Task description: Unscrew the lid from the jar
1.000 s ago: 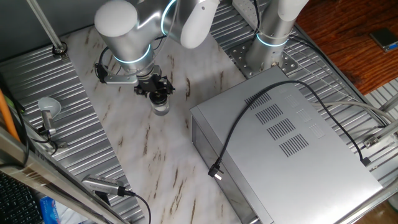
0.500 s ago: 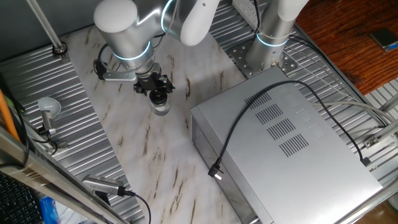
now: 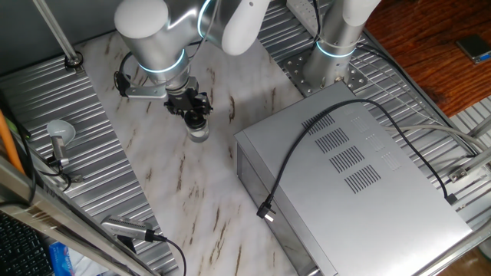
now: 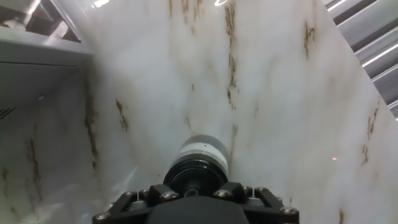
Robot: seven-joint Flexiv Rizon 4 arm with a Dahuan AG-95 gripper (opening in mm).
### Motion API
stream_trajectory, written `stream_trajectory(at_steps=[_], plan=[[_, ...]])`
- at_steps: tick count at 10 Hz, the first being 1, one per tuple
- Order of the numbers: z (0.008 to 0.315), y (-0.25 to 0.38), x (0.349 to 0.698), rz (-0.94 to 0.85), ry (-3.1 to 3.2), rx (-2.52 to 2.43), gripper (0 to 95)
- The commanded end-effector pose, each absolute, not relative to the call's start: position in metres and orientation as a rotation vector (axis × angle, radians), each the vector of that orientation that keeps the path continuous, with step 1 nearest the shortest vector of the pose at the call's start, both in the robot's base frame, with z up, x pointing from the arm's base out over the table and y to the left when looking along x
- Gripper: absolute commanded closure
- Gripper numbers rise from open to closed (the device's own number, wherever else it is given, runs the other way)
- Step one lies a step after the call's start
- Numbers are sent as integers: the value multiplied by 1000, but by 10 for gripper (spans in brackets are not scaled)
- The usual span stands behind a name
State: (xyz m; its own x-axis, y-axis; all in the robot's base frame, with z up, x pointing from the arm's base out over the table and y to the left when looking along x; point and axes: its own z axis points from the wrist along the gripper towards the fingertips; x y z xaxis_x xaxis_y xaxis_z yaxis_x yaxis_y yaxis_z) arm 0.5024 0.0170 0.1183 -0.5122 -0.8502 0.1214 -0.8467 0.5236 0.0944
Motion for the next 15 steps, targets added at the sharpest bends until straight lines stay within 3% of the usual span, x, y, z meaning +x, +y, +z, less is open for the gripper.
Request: stream_trajectory(at_steps=[1,8,9,15], plan=[[119,17,502,-36,-2606,1463,380],[123,17,504,-35,-2619,1440,380],[123,17,504,-34,-2621,1435,570],[123,17,504,-32,-2629,1421,570]])
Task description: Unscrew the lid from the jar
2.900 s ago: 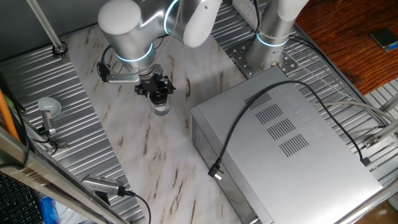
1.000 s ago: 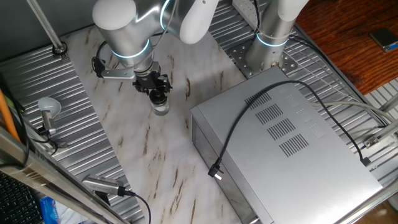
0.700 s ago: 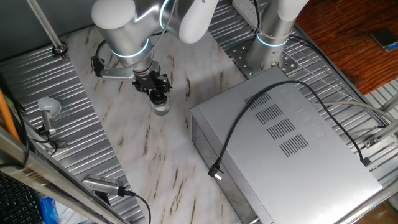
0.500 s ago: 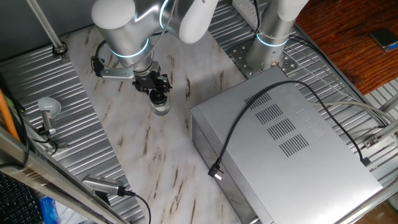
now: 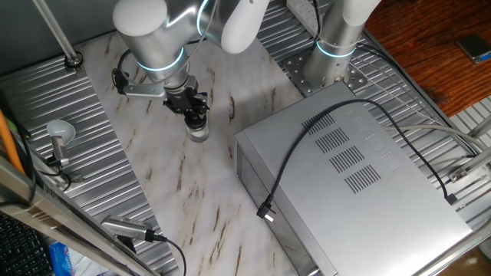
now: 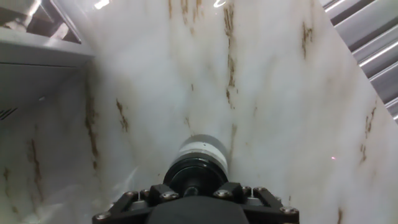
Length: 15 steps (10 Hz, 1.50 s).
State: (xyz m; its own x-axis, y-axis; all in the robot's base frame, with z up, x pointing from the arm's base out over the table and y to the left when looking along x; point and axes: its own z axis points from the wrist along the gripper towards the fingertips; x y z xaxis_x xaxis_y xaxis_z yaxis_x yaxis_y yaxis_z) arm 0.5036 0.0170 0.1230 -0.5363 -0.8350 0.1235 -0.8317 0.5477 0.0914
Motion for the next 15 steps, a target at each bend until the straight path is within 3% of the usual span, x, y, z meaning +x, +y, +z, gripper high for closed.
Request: stream_trajectory(at_steps=[1,15], plan=[[123,17,504,-32,-2627,1424,570],[134,17,506,-79,-2712,1310,570]])
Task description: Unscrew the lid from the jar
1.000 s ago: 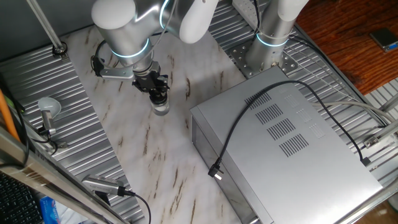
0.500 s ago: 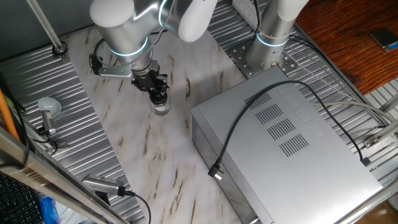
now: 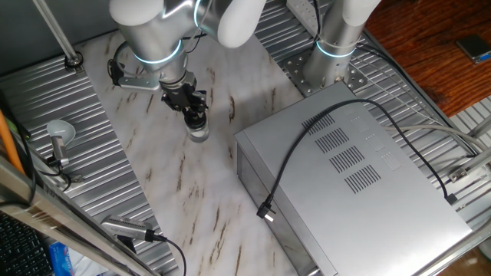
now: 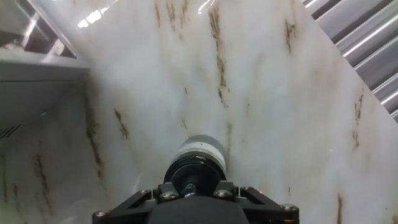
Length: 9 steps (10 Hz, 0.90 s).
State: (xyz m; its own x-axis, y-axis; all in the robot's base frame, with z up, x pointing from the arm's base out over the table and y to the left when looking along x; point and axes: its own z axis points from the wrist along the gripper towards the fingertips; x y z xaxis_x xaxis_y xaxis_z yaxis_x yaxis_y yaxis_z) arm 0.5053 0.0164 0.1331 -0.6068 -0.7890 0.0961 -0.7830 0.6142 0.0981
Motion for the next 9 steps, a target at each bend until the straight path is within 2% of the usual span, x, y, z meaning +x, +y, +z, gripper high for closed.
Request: stream_trajectory(at_steps=[1,9], plan=[[134,17,506,-84,-2721,1295,570],[134,17,506,-78,-2851,992,570]])
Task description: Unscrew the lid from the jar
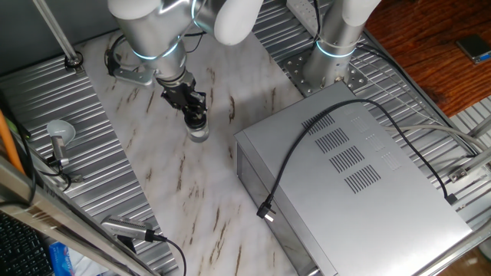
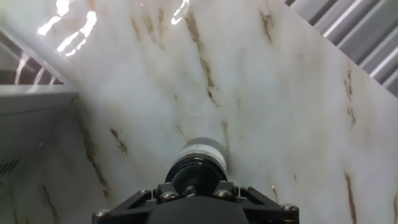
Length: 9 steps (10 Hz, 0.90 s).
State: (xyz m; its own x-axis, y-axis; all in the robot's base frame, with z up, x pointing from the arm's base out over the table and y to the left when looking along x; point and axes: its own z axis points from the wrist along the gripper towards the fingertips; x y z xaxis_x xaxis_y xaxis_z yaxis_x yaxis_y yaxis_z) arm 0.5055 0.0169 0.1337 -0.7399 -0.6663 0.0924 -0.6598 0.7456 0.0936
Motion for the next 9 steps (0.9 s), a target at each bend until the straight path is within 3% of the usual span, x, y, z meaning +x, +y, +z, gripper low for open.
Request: stream_trajectory(at_steps=[1,8,9], plan=[[134,17,506,-69,-2872,924,570],[133,17,506,-44,-2959,603,570],[133,17,506,-42,-2961,602,760]])
